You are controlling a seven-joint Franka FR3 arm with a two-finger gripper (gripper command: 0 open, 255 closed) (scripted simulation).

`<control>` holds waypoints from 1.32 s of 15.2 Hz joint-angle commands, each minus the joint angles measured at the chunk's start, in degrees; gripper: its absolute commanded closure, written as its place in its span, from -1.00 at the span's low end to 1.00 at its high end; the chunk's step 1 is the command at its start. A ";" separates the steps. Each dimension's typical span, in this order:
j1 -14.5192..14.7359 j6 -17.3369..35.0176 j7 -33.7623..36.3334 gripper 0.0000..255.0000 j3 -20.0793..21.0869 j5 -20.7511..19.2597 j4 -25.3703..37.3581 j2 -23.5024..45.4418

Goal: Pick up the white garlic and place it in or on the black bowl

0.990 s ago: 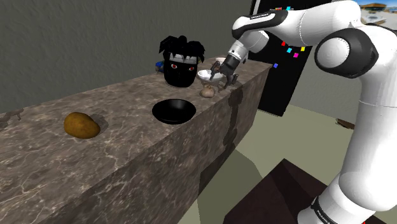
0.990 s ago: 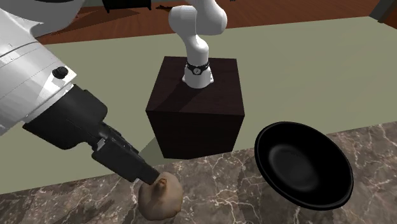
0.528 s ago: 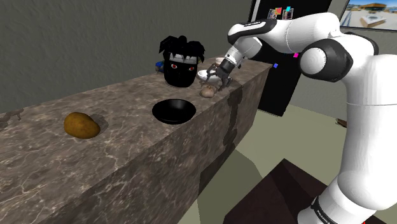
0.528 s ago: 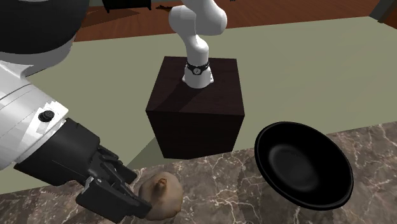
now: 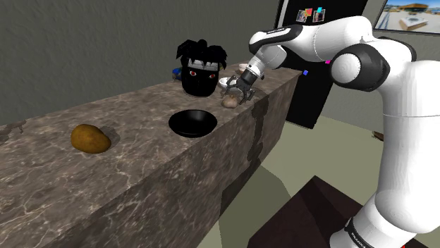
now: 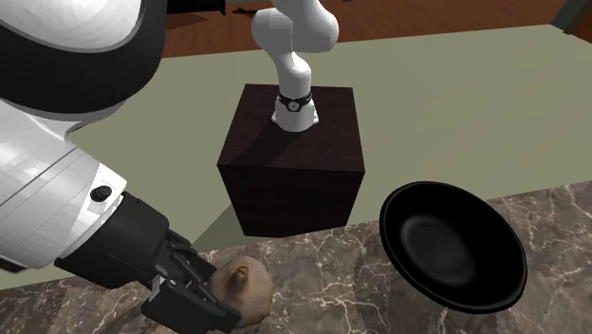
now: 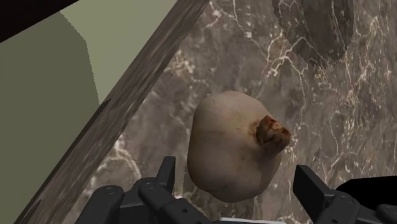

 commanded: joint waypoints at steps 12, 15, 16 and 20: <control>0.03 0.08 -0.02 1.00 0.01 0.01 -0.13 -0.06; -0.05 -1.02 0.76 1.00 -0.08 -0.25 0.95 -0.32; -0.08 -1.55 1.14 1.00 -0.11 -0.38 1.46 -0.47; -0.26 -3.75 2.67 1.00 -0.23 -0.82 3.67 -0.92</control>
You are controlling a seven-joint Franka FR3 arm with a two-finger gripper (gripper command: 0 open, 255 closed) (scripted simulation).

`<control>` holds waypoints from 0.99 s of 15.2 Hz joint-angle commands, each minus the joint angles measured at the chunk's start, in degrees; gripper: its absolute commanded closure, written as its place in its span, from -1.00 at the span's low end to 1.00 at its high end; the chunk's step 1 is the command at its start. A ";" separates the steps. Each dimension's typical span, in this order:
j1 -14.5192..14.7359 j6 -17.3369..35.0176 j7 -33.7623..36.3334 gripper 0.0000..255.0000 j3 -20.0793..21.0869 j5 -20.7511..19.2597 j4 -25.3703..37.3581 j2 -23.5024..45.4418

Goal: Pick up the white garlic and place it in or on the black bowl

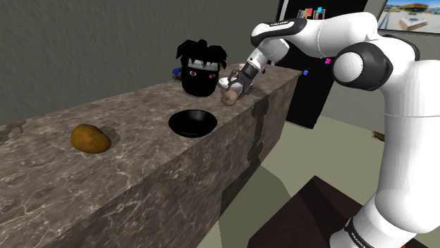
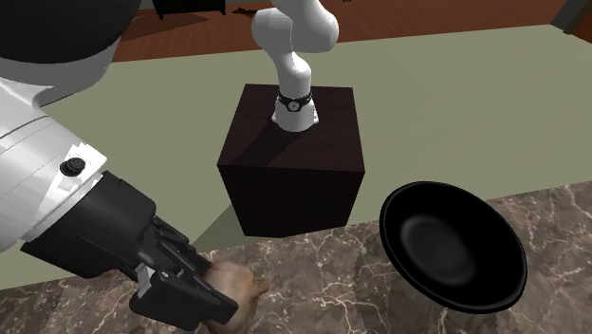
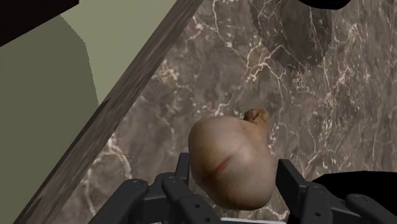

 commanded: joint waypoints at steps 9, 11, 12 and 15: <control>-0.72 -5.94 3.92 1.00 -0.19 -0.75 6.87 -0.22; -0.91 -7.21 4.74 1.00 -0.20 -0.82 8.50 -0.10; -1.02 -7.85 5.15 1.00 -0.20 -0.85 9.35 -0.02; -1.36 -9.85 6.43 1.00 -0.19 -0.88 12.09 0.36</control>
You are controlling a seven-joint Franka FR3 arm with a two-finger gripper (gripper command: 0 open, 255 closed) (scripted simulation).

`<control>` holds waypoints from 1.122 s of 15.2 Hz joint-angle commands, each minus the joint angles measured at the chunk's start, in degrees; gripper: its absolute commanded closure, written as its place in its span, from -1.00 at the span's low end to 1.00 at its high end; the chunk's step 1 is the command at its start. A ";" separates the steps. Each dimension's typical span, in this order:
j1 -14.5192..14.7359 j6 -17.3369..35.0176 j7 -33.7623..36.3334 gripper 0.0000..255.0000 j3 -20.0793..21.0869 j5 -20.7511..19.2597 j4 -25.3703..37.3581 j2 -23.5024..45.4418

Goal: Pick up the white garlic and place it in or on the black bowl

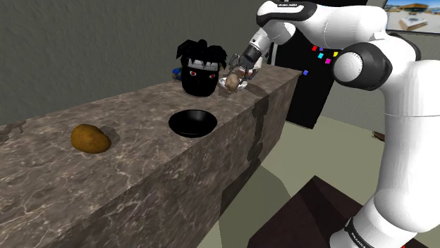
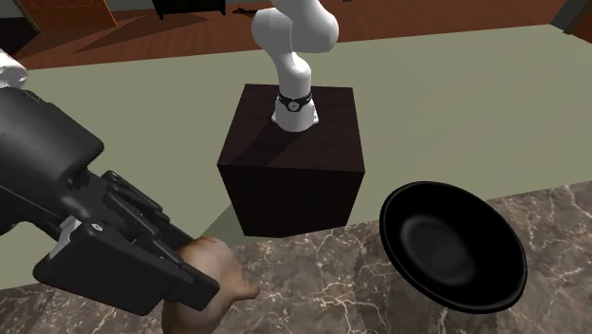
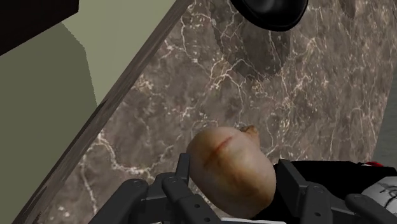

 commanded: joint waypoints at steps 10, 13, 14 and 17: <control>8.28 9.06 5.59 1.00 2.29 -2.08 -15.15 -11.24; 11.01 12.58 8.04 1.00 3.66 -2.67 -19.61 -14.31; 11.89 13.70 8.92 1.00 4.16 -2.85 -20.91 -15.21; 14.41 16.97 11.70 1.00 5.76 -3.37 -24.28 -17.52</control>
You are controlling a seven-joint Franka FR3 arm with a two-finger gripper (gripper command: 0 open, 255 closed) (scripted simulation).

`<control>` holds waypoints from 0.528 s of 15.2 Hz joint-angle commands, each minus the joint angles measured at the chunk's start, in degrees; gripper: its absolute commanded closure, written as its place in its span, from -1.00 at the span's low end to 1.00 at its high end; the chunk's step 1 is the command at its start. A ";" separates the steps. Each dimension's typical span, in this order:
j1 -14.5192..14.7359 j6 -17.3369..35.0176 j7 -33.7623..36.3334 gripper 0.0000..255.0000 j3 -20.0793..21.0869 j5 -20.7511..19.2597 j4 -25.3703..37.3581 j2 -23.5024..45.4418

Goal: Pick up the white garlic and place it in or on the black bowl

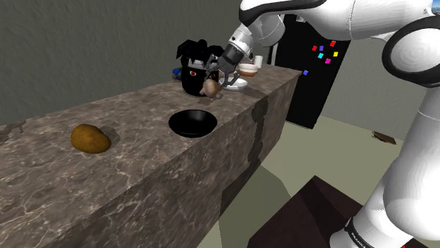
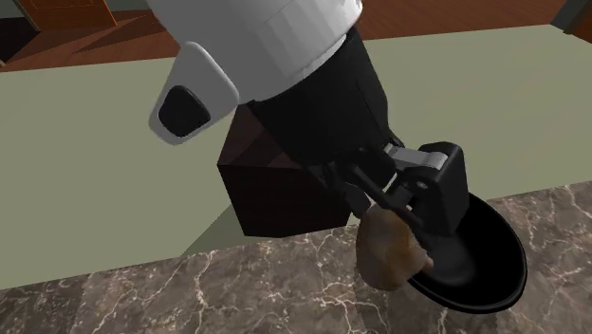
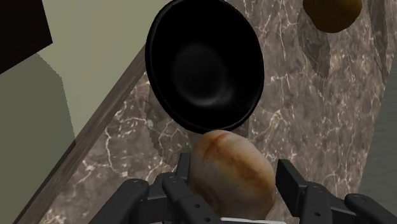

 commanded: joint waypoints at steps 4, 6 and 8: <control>4.20 5.70 4.93 1.00 2.89 -0.85 -5.27 -3.36; 5.74 7.66 7.05 1.00 4.11 -1.23 -6.50 -4.13; 6.49 9.18 7.69 1.00 4.73 -1.22 -7.64 -4.36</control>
